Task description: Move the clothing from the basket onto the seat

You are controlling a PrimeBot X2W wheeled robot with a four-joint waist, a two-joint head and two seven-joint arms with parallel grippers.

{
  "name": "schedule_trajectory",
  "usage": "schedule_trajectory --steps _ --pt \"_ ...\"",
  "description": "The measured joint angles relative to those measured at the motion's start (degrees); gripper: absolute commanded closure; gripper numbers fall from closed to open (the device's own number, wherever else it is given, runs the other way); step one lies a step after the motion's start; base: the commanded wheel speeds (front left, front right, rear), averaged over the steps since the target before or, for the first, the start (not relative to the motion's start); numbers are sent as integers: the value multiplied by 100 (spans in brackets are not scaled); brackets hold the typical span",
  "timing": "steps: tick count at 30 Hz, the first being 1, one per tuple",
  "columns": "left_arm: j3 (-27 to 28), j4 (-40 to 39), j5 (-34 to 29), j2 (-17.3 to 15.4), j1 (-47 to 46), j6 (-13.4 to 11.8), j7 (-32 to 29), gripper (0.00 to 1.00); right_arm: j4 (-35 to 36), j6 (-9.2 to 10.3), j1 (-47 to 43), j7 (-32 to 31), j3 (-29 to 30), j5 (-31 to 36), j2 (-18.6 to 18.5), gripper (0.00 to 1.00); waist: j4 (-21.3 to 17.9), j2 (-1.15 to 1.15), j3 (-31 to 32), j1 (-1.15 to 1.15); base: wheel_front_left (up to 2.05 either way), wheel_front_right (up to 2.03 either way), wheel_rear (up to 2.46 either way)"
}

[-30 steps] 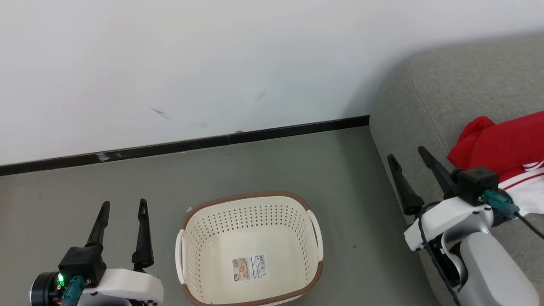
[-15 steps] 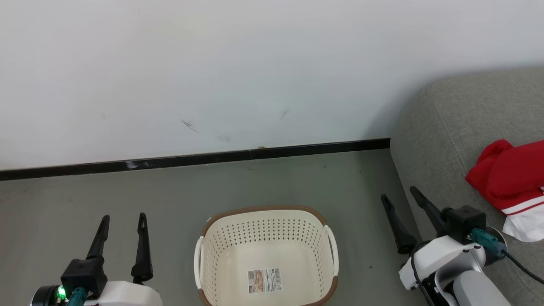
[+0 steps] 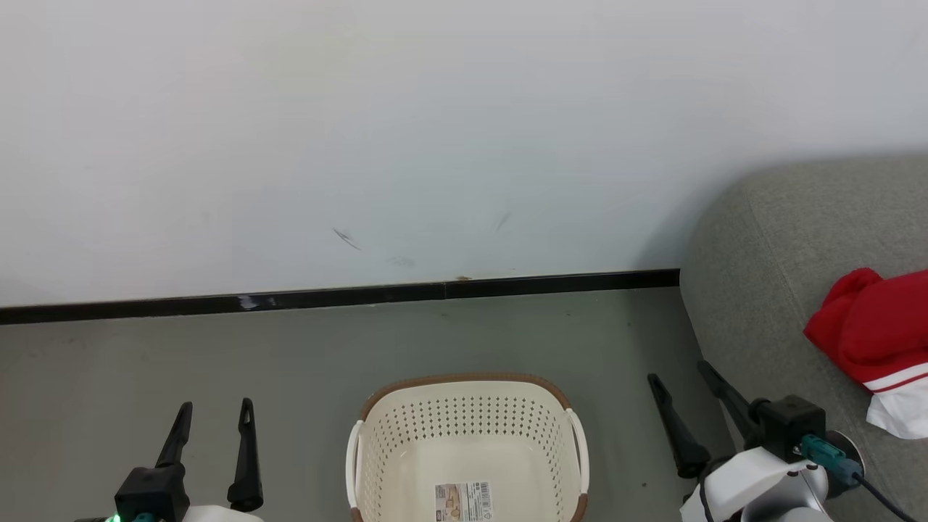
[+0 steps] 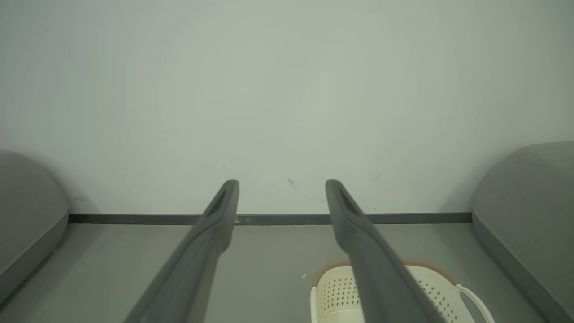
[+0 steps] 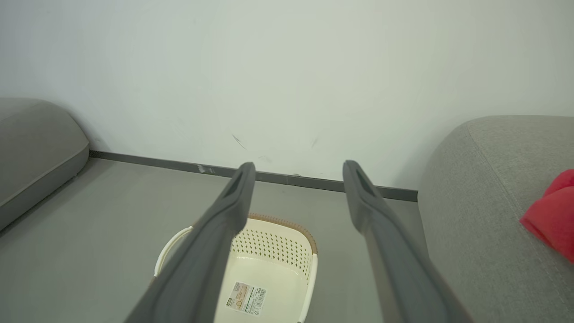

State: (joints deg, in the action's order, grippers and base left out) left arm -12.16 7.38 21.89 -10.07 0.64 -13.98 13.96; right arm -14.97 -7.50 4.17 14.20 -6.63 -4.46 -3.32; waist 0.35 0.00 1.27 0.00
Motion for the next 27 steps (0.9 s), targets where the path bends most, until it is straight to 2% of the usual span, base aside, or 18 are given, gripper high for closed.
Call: schedule_trajectory --steps 27 --pt "-16 232 -35 -16 57 -101 -78 0 428 0 -446 0 29 96 79 0 100 0 133 0 0 0 0"
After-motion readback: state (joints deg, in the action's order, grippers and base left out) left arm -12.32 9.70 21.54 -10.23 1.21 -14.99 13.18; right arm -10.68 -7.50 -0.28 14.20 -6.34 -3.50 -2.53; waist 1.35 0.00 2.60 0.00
